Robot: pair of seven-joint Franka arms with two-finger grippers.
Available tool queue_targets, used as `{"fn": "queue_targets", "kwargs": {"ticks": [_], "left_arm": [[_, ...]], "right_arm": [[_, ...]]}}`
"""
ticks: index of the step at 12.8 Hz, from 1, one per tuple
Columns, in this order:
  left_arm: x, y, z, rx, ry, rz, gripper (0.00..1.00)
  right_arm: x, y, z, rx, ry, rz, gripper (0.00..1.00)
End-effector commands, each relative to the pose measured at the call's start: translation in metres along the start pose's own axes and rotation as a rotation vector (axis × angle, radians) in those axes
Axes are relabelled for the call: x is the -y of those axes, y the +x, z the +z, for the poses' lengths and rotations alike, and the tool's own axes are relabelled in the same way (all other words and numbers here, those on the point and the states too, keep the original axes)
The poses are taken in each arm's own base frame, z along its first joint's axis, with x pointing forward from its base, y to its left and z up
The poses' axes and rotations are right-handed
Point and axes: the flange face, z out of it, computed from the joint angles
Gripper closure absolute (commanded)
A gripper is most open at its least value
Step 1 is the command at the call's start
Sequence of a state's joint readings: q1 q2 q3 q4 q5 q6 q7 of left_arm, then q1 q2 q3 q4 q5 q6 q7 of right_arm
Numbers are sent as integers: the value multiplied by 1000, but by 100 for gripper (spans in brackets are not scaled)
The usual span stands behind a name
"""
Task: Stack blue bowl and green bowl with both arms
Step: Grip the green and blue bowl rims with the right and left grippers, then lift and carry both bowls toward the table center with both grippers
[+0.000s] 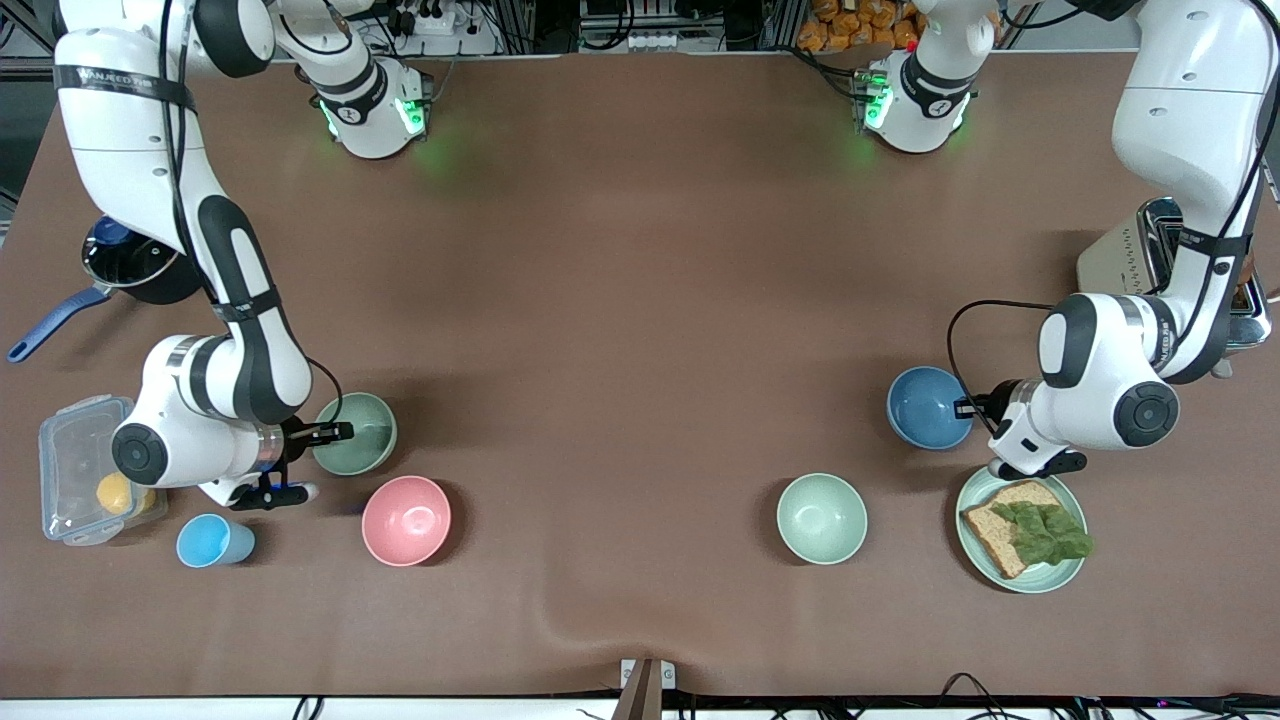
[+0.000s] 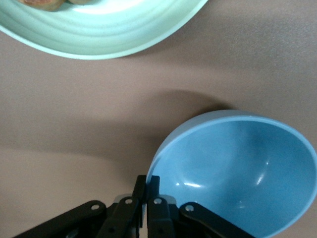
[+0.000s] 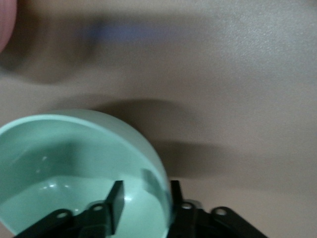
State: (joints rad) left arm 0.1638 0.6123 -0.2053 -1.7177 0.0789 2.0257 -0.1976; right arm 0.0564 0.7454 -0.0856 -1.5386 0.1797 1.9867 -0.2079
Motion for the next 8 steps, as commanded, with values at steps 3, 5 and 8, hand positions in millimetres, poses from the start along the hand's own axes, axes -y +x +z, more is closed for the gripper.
{"fn": "queue_targets", "kwargs": {"ticks": [3, 5, 8], "left_arm": [[-3, 1, -2, -12, -5, 26, 100], [-14, 1, -3, -11, -27, 15, 100], [-17, -1, -15, -24, -25, 16, 100]], "right_arm": [[-2, 1, -4, -8, 29, 4, 100], [4, 0, -13, -8, 30, -3, 100], [26, -6, -38, 6, 38, -32, 100]]}}
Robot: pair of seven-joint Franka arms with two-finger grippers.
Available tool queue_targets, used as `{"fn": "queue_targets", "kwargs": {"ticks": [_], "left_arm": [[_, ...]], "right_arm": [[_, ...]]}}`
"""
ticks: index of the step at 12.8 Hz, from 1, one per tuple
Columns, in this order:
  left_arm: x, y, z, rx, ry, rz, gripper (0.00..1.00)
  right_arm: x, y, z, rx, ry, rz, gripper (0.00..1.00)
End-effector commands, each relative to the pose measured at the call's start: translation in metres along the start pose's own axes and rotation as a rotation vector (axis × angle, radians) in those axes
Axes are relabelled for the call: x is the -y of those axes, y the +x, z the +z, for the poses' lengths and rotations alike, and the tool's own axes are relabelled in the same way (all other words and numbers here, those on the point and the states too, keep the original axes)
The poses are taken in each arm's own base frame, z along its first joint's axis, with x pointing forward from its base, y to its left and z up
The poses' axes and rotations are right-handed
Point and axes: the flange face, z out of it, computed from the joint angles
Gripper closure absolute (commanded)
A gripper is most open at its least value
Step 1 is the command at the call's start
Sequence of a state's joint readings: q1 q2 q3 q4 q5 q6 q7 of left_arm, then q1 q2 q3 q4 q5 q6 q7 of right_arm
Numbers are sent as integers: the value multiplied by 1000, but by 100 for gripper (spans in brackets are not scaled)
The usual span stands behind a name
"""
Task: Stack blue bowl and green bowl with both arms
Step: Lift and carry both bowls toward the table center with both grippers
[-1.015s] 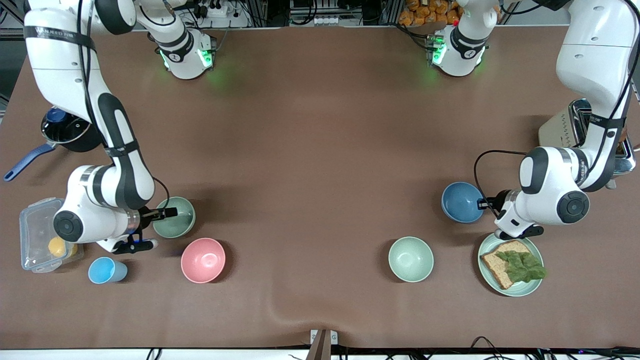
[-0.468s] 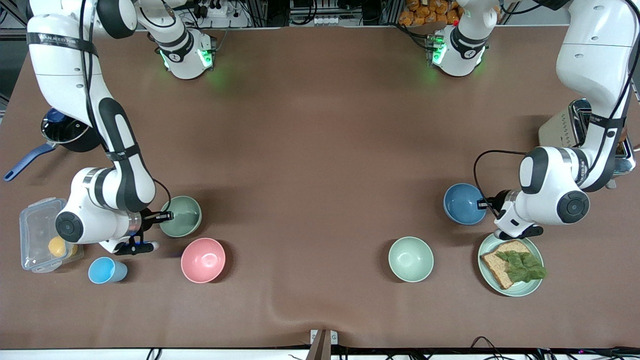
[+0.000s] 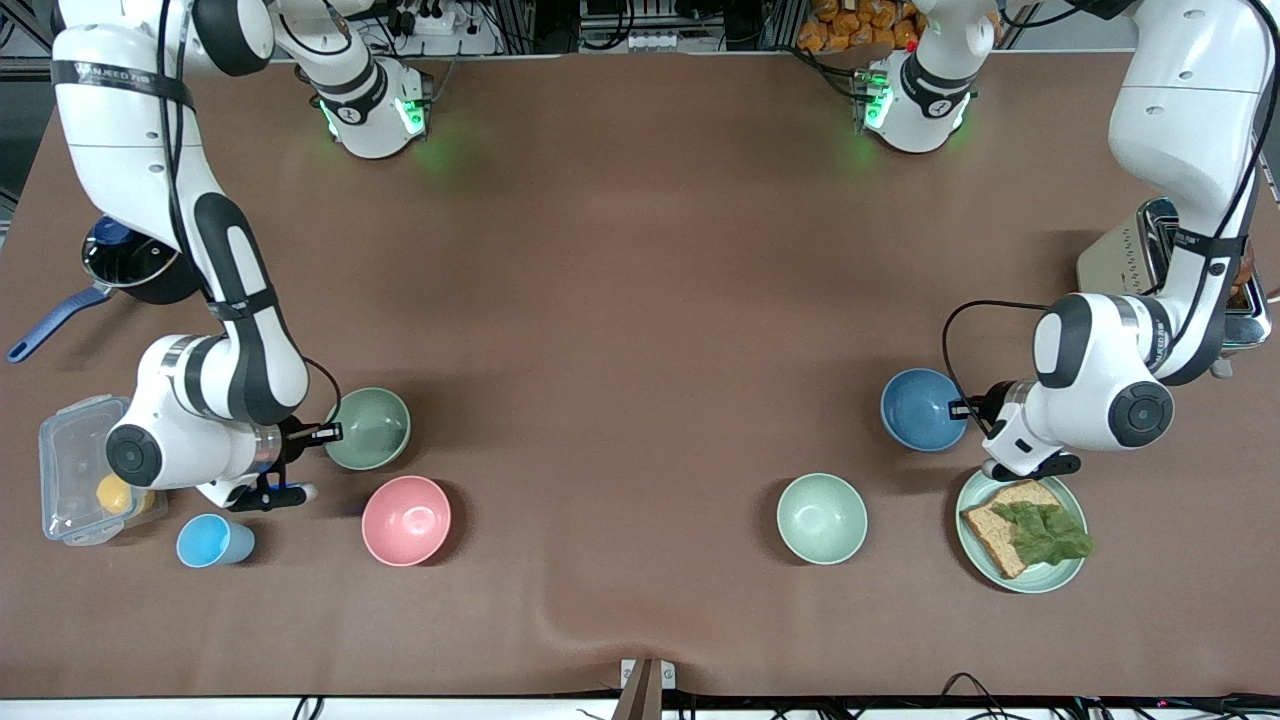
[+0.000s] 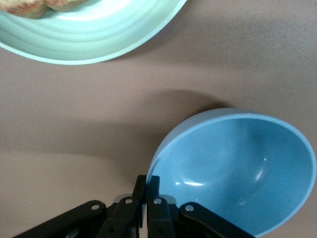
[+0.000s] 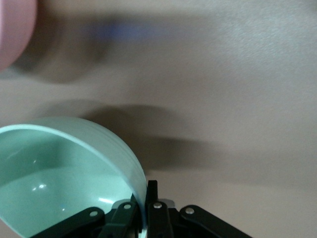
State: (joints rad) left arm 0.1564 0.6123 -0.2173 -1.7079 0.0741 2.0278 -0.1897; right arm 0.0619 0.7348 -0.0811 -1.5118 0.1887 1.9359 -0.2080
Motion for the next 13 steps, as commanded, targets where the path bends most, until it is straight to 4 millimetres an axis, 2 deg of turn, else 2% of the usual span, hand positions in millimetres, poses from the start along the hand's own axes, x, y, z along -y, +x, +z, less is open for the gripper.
{"fn": "queue_targets", "kwargs": {"ticks": [1, 3, 7, 9, 13], "left_arm": [[-4, -2, -22, -24, -16, -6, 100], [-13, -9, -44, -12, -23, 4, 100], [-40, -28, -80, -2, -33, 34, 100], [-50, -35, -91, -6, -34, 29, 100], [-89, -48, -97, -5, -59, 24, 100]], "right_arm": [[25, -6, -25, -7, 37, -24, 100], [46, -7, -25, 0, 69, 16, 100], [130, -7, -27, 5, 112, 162, 100], [170, -4, -25, -18, 129, 262, 100], [245, -3, -12, -70, 174, 397, 100]]}}
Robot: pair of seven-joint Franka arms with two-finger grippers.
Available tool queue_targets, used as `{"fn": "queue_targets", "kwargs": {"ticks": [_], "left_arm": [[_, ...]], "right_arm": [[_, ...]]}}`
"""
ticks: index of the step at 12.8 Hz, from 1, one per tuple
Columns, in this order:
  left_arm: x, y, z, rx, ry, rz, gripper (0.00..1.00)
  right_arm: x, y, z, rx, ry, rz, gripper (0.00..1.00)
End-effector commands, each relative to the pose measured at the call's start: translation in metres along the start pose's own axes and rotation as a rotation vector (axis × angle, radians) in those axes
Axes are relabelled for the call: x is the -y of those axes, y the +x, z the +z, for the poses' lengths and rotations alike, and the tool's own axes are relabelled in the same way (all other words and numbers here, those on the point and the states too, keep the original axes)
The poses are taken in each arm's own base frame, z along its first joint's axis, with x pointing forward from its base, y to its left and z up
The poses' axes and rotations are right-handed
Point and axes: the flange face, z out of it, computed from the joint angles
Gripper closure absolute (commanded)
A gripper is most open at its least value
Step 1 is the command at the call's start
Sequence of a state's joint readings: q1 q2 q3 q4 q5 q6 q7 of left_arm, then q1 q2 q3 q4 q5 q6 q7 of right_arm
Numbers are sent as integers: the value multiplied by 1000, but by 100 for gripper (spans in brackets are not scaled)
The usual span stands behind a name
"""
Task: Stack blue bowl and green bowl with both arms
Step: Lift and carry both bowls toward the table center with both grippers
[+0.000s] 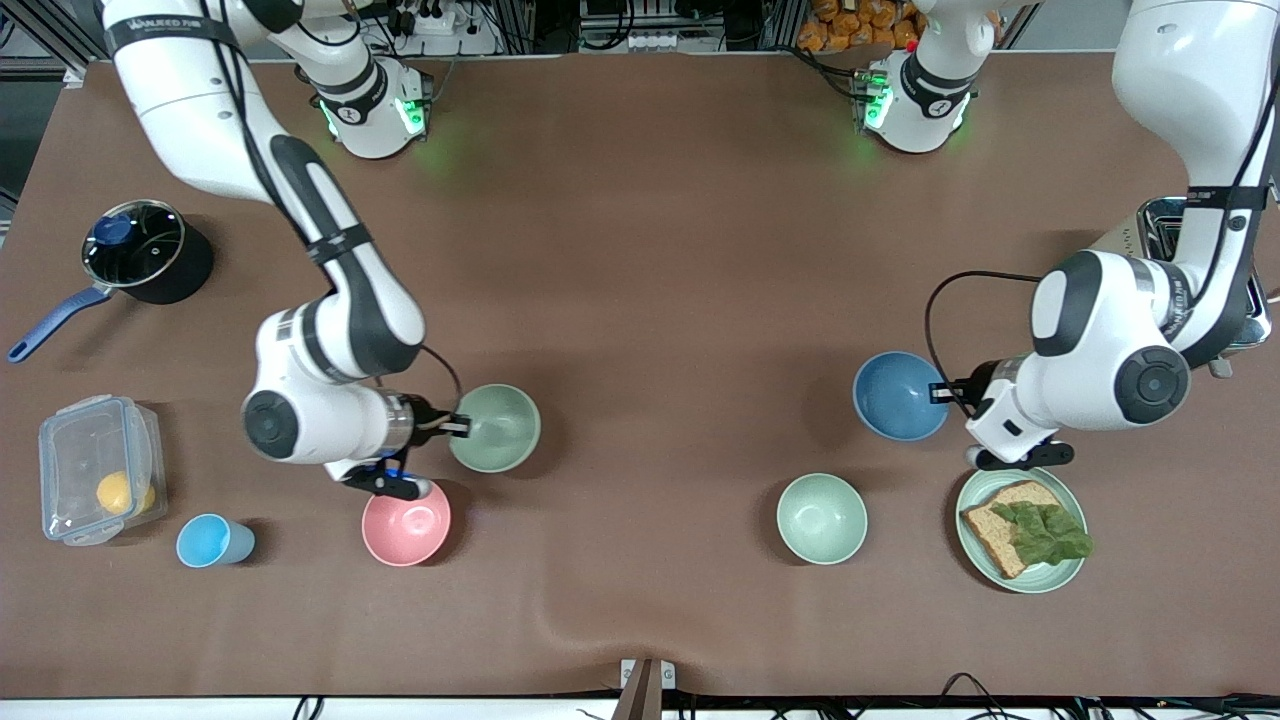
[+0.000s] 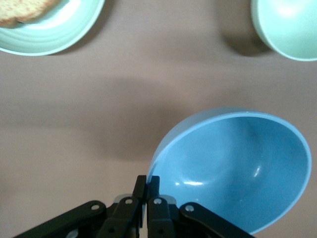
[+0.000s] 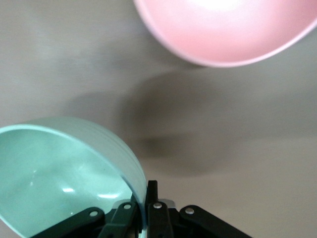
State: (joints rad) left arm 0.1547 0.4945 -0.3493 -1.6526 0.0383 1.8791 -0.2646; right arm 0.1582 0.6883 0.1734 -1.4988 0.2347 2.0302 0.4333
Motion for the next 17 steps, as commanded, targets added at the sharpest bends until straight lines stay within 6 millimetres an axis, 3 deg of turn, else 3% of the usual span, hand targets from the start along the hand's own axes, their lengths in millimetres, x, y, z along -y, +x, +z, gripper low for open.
{"fn": "queue_targets", "kwargs": {"ticks": [1, 11, 13, 16, 17], "left_arm": [[-18, -11, -6, 13, -22, -10, 100], [-29, -18, -4, 43, -17, -1, 100], [-30, -18, -3, 45, -17, 1, 100], [-50, -24, -1, 50, -22, -10, 100], [-59, -26, 0, 49, -25, -24, 100]], "right_arm": [[36, -17, 13, -14, 31, 89, 100], [172, -91, 110, -134, 182, 345, 100], [188, -102, 129, -124, 183, 361, 100], [191, -107, 136, -114, 177, 380, 100], [191, -108, 135, -115, 178, 393, 61]]}}
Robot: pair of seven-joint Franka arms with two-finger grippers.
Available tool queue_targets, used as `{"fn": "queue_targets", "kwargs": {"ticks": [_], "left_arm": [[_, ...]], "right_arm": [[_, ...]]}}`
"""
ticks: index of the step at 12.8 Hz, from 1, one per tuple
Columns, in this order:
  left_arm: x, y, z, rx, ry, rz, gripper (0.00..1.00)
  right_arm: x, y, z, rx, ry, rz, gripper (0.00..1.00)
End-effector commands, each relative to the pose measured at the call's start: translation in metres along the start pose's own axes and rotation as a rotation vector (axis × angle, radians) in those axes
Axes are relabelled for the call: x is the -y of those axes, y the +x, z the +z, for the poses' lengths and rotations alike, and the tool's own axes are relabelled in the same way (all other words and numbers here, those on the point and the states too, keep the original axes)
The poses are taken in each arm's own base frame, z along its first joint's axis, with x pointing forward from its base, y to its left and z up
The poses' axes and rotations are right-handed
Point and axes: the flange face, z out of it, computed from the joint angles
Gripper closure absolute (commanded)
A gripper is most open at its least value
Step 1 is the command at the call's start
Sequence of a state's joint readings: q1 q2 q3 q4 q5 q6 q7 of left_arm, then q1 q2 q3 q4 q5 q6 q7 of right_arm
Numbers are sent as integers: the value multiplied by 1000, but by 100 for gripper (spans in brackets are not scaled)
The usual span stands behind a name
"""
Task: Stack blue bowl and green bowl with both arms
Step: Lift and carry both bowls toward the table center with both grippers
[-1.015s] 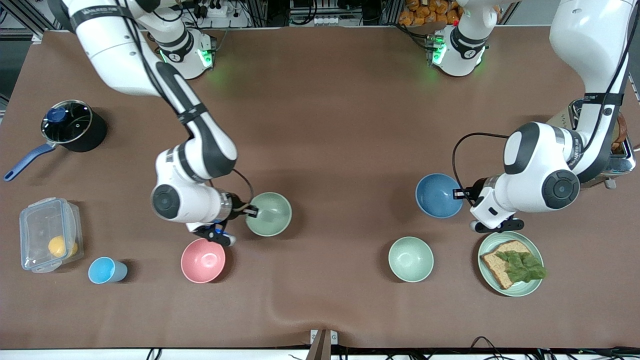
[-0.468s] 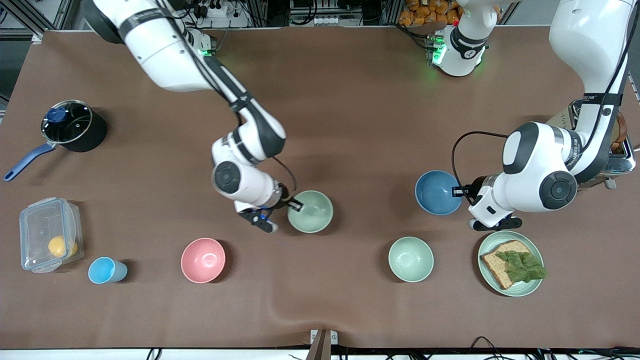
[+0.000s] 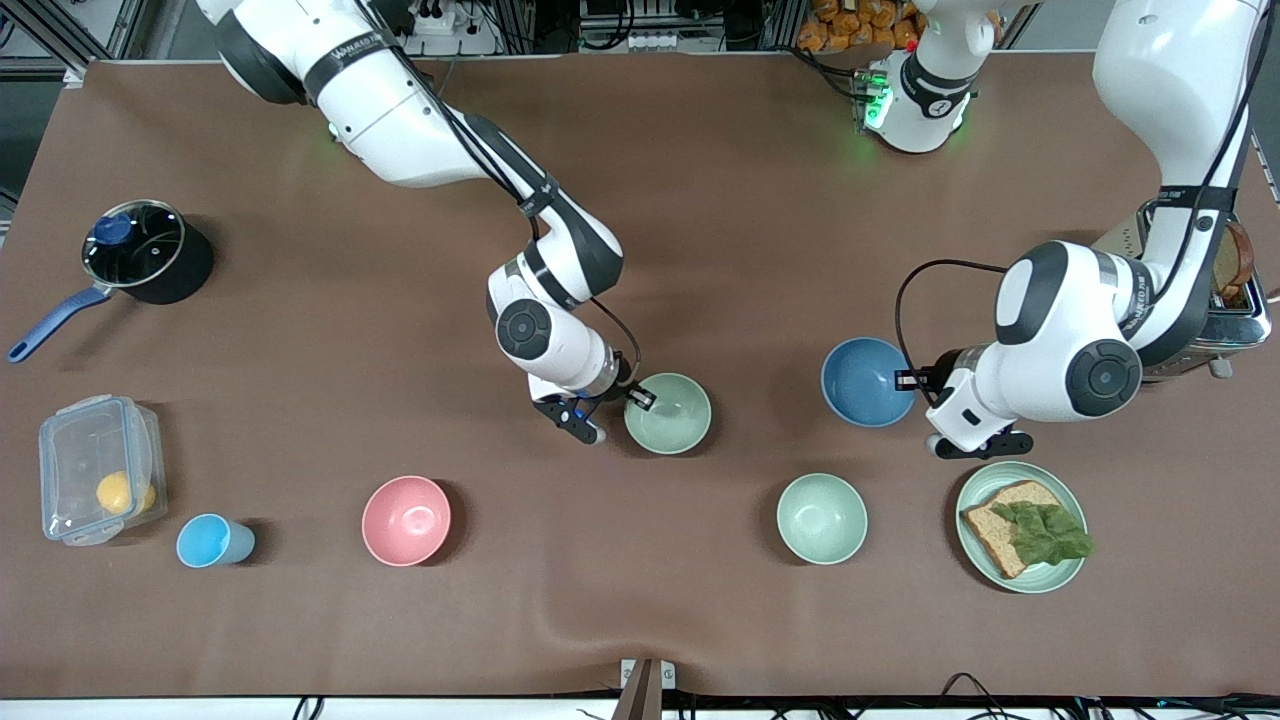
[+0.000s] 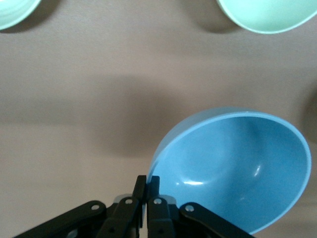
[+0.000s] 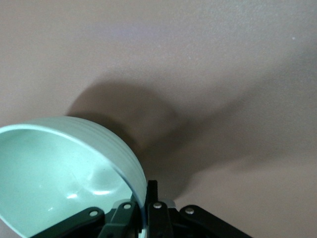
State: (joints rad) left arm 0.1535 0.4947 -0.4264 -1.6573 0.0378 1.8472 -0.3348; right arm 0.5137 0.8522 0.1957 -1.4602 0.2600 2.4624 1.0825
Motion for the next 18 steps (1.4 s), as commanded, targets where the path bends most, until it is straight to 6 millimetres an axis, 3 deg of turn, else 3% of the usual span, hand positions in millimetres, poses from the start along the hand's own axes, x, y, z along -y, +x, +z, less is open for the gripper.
{"fn": "queue_targets", "kwargs": {"ticks": [1, 4, 5, 8, 13, 15, 18], "left_arm": [[-23, -11, -3, 11, -20, -44, 100], [-30, -13, -1, 11, -25, -43, 100], [-37, -15, -2, 19, -45, -42, 100], [-60, -19, -10, 6, -59, -68, 100], [-100, -21, -3, 10, -62, -105, 100], [-113, -22, -1, 0, -70, -120, 100], [-135, -24, 5, -12, -81, -147, 100]], "right_arm": [[9, 1, -6, 8, 25, 42, 1], [20, -2, -37, 0, 52, 117, 0], [22, 6, -57, -4, 61, 164, 0], [21, 57, -102, -8, 85, 362, 0], [-4, 109, -77, 1, 74, 564, 0], [5, 109, -63, 21, 86, 625, 0], [8, 93, -42, 21, 68, 622, 0]]}}
